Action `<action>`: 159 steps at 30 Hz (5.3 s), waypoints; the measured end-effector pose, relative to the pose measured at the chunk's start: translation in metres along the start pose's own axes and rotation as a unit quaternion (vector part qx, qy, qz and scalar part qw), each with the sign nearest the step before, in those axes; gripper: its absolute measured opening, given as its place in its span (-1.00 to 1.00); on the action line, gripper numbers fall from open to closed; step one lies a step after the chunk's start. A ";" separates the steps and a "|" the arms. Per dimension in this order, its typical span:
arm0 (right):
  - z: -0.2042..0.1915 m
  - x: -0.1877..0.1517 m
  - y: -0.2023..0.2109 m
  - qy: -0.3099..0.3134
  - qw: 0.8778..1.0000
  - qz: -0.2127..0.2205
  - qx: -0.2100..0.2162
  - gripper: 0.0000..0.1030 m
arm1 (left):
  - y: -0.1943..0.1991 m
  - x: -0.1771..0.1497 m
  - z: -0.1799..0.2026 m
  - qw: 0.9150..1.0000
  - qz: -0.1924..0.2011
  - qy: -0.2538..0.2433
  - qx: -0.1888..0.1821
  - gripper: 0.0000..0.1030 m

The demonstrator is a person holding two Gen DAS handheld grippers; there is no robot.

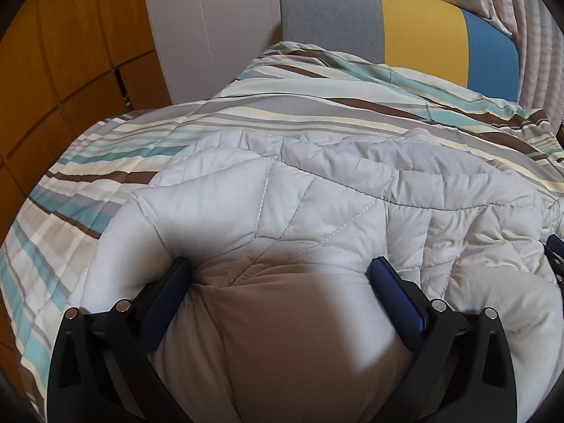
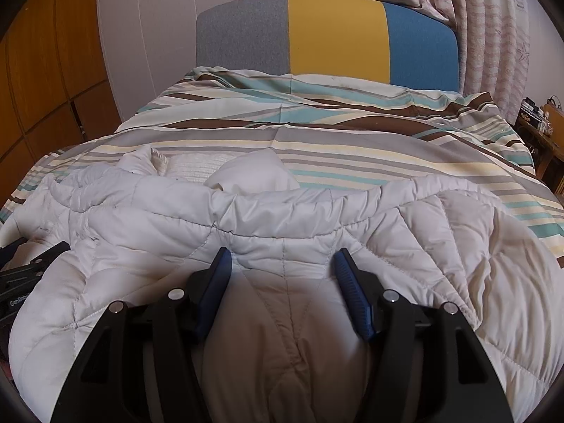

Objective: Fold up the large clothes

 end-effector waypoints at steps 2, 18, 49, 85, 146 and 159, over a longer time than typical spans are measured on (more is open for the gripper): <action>0.002 0.000 0.002 -0.004 1.000 -0.002 0.008 0.25 | 0.013 -0.001 -0.004 1.000 -0.014 0.001 -0.017 0.94; 0.021 -0.048 0.120 -0.044 0.997 0.046 0.038 0.49 | 0.130 -0.095 -0.095 0.991 0.085 0.098 0.000 0.94; -0.047 -0.128 0.127 0.048 0.995 0.014 0.087 -0.51 | 0.102 -0.142 -0.114 0.917 0.076 0.321 -0.223 0.27; 0.171 -0.168 0.189 -0.188 0.975 -0.007 -0.116 0.03 | 0.244 -0.054 0.073 0.938 0.263 -0.036 -0.222 -0.53; 0.191 -0.141 0.184 -0.152 0.986 -0.048 -0.058 0.23 | 0.181 -0.158 0.248 0.841 0.089 -0.255 -0.469 0.29; 0.200 -0.097 0.241 -0.170 0.983 0.054 -0.045 0.22 | 0.057 -0.006 0.120 0.952 0.080 0.075 -0.287 0.37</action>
Point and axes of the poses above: each gripper's, at about its wrist camera, not at the fingertips, and y roughly against the way its jaws point, z to its right, x to its top, the point moved 4 cm from there along -y, roughly the way its jaws point, and after that the axes turned 5 degrees about -x, right-handed, at the moved point
